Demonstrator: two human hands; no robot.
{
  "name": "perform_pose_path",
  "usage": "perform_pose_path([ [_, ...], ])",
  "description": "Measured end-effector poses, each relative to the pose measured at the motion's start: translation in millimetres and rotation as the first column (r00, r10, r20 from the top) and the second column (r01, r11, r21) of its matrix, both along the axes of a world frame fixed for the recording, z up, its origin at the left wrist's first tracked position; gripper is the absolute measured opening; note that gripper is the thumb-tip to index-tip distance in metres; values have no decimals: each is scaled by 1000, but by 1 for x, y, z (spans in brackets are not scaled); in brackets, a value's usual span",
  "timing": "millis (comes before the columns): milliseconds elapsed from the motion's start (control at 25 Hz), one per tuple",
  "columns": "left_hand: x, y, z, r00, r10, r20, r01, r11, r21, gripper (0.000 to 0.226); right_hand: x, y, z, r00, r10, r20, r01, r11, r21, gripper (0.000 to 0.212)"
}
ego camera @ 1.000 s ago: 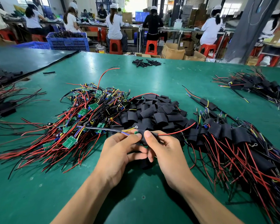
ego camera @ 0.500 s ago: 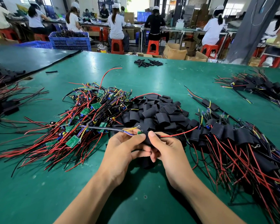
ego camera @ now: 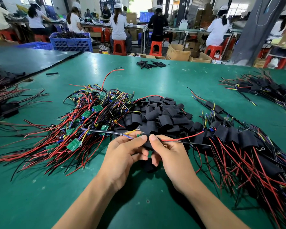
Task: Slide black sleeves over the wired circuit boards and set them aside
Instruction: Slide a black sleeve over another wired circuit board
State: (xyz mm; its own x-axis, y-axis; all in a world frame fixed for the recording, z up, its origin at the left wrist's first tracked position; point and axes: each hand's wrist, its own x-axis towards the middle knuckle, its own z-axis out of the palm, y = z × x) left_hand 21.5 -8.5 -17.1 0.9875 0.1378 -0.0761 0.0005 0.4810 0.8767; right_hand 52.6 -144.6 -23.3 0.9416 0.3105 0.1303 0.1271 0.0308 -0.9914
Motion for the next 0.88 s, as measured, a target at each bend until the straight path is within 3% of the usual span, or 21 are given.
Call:
perform_pose_path([
  [280, -1, -3, -2, 998, 34, 48, -36, 998, 46, 10, -1, 1, -2, 998, -49, 27, 49, 999, -14, 24],
  [400, -1, 1, 0, 998, 43, 55, -46, 998, 53, 15, -3, 1, 1, 998, -8, 64, 9, 1000, -4, 19],
  [560, -3, -2, 1, 996, 23, 81, -31, 994, 109, 15, 1, 0, 2, 1000, -5, -5, 6, 998, 55, 22],
  [720, -1, 1, 2, 1000, 12, -6, -13, 999, -41, 26, 5, 0, 2, 988, -25, -150, 53, 981, 184, 31],
  [880, 1, 4, 3, 997, 35, -62, -38, 998, -44, 21, 9, -2, 4, 968, 38, -247, 38, 955, 294, 16],
])
